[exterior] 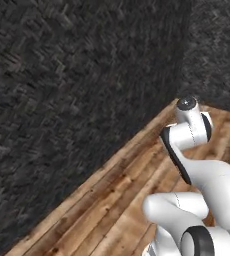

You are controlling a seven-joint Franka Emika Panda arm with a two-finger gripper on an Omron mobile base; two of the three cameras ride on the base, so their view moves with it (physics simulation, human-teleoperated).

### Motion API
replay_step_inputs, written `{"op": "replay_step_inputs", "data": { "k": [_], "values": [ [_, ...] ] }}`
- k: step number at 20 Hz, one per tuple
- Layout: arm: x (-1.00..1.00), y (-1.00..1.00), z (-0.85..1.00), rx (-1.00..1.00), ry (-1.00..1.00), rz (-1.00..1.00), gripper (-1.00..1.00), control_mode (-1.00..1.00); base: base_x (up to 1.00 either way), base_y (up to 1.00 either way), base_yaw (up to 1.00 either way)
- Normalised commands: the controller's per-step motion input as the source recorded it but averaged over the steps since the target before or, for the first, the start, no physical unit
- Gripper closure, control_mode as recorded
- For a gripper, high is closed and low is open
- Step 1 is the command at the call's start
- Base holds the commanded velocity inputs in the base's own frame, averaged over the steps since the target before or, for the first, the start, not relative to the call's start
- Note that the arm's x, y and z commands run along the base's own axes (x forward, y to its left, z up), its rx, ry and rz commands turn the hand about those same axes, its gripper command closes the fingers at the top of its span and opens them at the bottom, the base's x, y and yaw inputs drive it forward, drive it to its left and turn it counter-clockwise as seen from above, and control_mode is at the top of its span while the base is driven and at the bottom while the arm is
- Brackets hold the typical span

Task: Move the hot dog bun to the plate on the dining table and place the condiment next to that plate. Then navigate to the fridge and take the sausage and place it on the plate as well.

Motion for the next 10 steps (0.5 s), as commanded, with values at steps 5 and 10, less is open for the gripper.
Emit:
{"op": "replay_step_inputs", "data": {
  "k": [5,10],
  "values": [
    [0.0,0.0,0.0,0.0,0.0,0.0,1.0,1.0,1.0,0.03,-0.44],
    [0.0,0.0,0.0,0.0,0.0,0.0,1.0,1.0,1.0,0.0,-0.42]
  ]
}}
